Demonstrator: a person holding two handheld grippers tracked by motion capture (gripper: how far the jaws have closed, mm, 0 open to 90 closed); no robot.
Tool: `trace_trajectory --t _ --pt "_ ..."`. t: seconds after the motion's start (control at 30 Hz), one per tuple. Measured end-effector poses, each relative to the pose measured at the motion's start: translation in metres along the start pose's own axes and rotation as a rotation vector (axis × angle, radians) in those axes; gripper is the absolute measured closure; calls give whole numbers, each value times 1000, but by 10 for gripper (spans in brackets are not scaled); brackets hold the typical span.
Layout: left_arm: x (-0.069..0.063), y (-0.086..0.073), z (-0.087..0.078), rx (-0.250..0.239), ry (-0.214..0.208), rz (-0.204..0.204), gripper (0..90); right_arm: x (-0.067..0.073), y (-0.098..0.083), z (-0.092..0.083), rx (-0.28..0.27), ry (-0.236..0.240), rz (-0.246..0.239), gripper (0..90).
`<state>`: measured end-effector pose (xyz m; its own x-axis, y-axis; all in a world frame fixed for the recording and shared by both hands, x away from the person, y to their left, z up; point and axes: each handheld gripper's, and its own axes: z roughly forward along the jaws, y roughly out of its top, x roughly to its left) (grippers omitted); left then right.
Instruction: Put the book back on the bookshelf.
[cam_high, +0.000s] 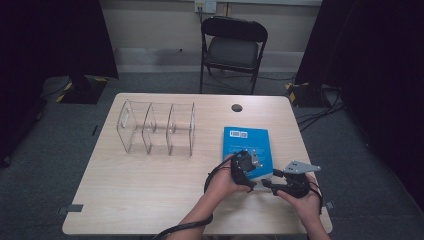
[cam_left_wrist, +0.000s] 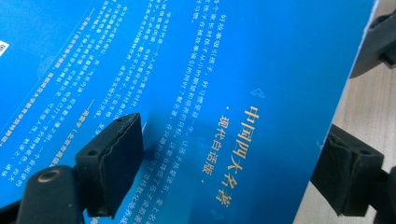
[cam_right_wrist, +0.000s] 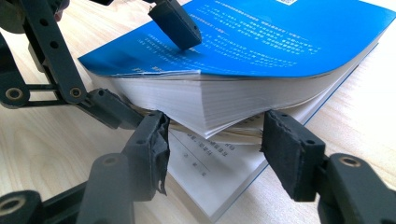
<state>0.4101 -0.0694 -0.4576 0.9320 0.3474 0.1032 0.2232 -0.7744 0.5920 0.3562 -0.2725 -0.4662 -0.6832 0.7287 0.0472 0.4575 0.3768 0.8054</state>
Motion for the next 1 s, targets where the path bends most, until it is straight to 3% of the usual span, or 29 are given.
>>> trace_trajectory --t 0.3,0.4,0.6,0.8,1.0 --pt "-1 0 2 -14 16 -16 167 1 1 0 -10 -6 17 420" --pt "-1 1 2 -2 24 3 163 1 1 0 -10 -7 19 421" --pt "-1 1 2 -9 38 0 178 2 1 0 -15 -8 30 421" --pt "0 2 1 -3 25 -5 214 1 1 0 -17 -7 37 421" --pt "-1 2 1 7 35 7 236 -5 -6 0 -24 22 51 415"
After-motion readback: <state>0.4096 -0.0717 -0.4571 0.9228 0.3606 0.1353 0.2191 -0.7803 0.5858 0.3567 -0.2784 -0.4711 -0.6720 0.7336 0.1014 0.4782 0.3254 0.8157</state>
